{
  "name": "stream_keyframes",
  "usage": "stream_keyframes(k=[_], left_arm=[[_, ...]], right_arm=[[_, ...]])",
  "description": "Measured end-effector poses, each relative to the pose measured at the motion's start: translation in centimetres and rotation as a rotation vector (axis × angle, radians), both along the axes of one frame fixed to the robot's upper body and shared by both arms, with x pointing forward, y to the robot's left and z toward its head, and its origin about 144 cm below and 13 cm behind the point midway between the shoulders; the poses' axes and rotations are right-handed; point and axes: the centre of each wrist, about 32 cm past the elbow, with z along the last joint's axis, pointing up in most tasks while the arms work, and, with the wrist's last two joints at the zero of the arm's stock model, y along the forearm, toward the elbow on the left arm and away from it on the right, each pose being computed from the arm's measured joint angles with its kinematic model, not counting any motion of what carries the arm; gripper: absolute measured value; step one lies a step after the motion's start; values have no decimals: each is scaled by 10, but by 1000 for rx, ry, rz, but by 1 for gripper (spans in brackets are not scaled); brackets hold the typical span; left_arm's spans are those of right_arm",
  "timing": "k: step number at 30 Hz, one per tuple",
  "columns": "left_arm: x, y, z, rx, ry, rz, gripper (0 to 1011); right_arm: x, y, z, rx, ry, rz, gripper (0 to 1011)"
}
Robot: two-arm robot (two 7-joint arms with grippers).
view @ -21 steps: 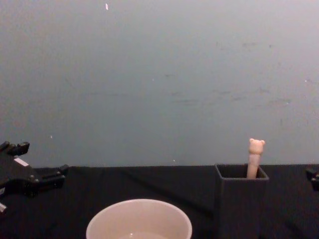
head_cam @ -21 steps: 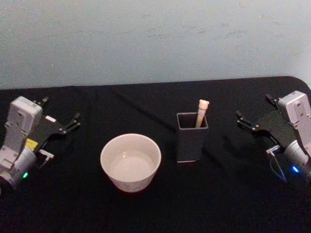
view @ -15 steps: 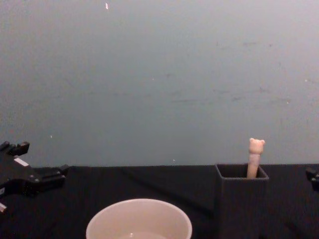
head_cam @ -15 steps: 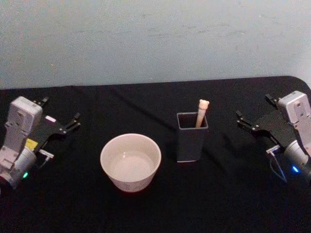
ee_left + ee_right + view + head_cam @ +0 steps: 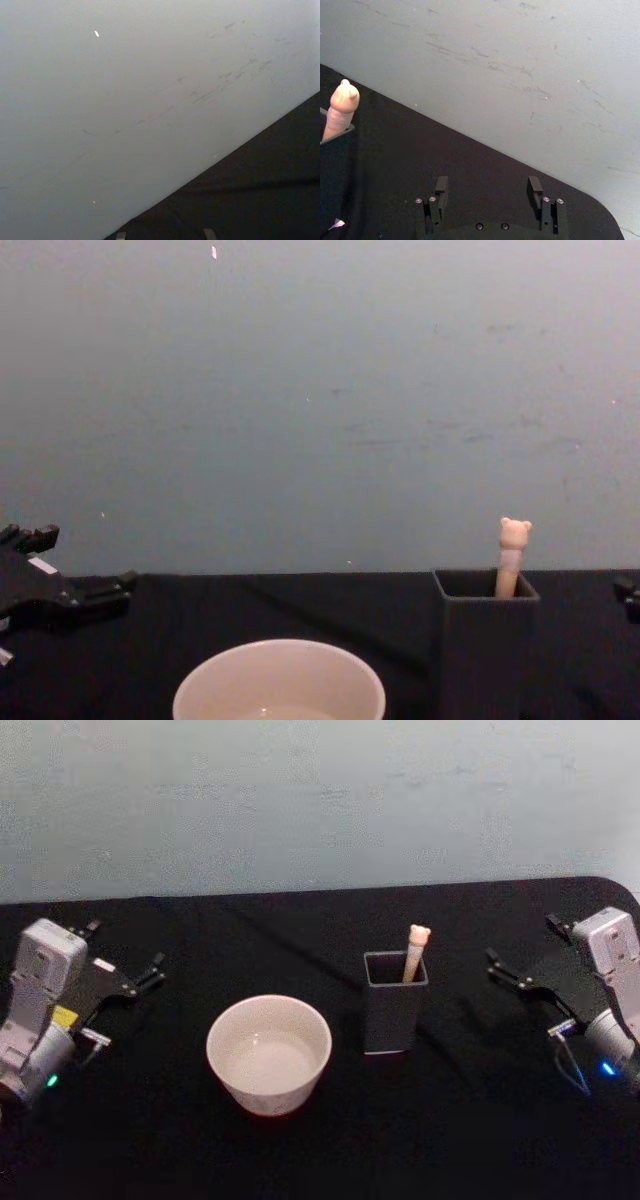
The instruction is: Pick up the stirring spoon with one hand, stir inside the cup, then place it back in its original position.
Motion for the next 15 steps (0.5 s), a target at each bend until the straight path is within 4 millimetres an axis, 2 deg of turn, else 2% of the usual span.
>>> stream_keyframes(k=[15], left_arm=[[0, 0, 0, 0, 0, 0, 1001]], right_arm=[[0, 0, 0, 0, 0, 0, 1002]])
